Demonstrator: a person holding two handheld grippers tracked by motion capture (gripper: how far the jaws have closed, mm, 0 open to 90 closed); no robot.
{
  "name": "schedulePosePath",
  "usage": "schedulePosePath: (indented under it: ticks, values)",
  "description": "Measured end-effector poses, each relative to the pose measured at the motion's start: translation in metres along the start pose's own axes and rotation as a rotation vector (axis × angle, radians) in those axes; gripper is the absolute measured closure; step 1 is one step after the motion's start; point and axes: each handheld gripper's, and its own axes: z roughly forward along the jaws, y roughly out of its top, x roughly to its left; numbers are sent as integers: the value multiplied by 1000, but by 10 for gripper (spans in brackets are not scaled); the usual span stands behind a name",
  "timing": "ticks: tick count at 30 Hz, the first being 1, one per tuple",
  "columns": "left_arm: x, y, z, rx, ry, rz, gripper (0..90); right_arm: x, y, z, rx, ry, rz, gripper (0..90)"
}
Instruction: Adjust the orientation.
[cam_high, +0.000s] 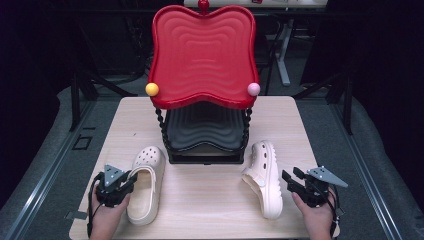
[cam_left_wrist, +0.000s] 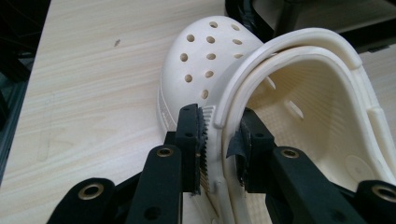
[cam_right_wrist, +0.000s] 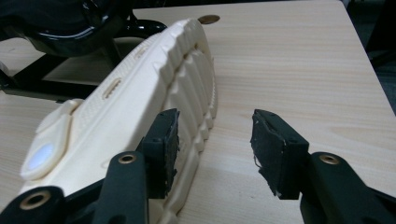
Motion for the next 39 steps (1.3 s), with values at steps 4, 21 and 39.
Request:
schedulePosePath:
  ticks: [4, 21, 39]
  values:
    - [-6, -2, -4, 14, -6, 1, 733, 7, 3, -4, -25, -13, -32, 547]
    - [0, -7, -1, -57, -43, -38, 512, 60, 12, 1, 27, 65, -245, 820]
    - [3, -9, 1, -50, -97, -51, 450, 41, 13, -7, 18, 21, -201, 880]
